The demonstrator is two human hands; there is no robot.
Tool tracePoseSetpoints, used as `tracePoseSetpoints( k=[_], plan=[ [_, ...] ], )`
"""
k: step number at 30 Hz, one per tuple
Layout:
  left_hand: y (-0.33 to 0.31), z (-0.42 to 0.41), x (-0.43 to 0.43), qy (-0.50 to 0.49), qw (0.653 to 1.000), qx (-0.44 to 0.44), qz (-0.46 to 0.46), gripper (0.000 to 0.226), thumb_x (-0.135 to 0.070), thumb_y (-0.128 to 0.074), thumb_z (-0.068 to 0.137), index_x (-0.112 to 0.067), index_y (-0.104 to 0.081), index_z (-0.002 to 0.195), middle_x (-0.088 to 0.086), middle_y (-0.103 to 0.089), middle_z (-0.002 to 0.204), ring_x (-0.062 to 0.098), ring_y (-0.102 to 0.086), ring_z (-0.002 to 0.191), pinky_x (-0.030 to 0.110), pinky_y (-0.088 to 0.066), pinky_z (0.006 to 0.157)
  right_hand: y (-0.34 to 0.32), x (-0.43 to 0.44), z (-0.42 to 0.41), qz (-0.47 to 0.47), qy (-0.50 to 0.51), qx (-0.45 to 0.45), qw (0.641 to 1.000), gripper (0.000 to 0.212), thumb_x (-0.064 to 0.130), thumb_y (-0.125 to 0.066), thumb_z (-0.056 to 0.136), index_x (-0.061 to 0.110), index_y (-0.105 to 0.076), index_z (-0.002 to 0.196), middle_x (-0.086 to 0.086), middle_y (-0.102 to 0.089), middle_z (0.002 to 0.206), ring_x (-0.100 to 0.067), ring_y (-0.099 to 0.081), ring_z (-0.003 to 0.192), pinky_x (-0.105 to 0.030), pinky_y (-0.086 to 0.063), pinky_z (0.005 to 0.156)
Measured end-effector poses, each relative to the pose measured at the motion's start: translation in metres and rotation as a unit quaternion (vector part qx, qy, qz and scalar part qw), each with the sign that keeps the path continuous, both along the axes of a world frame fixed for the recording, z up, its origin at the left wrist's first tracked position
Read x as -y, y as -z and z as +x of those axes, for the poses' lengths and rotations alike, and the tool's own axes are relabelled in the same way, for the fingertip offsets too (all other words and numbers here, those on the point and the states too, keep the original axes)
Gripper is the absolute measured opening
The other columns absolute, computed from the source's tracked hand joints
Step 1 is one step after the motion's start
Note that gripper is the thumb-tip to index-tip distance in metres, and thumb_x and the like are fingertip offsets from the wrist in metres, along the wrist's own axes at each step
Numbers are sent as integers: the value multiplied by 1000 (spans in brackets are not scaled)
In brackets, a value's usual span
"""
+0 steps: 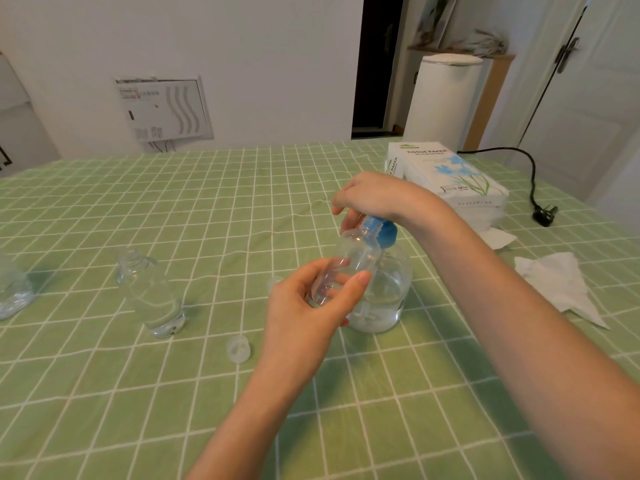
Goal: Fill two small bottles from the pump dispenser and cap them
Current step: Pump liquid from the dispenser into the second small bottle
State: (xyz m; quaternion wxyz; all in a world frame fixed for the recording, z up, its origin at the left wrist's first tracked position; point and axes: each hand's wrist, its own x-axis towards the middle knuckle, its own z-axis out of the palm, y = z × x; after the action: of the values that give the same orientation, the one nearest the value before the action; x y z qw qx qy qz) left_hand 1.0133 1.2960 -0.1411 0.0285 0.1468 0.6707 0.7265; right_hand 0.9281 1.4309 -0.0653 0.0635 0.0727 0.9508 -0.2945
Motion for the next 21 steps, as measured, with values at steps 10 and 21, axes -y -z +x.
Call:
tracePoseSetpoints(
  k=[10,21],
  plan=[
    [-2,-2,-1,-2,1000,4,12,28,-34,-71,66,-25,-69,92,-10,-70,69,2,-60,57,12,-47,49,-8,0,-2,-9,0,-22,1000,34,23,-49,91,2,-62,114,-17,-70,106,-29,-66,100,-34,-47,80],
    [1,-2,1,6,1000,1,4,20,-31,-72,71,-28,-69,90,-11,-70,68,0,-60,57,11,-45,48,-3,1,-3,0,0,-5,1000,28,22,-51,90,5,-64,109,-18,-68,111,-34,-63,107,-45,-47,98]
  ],
)
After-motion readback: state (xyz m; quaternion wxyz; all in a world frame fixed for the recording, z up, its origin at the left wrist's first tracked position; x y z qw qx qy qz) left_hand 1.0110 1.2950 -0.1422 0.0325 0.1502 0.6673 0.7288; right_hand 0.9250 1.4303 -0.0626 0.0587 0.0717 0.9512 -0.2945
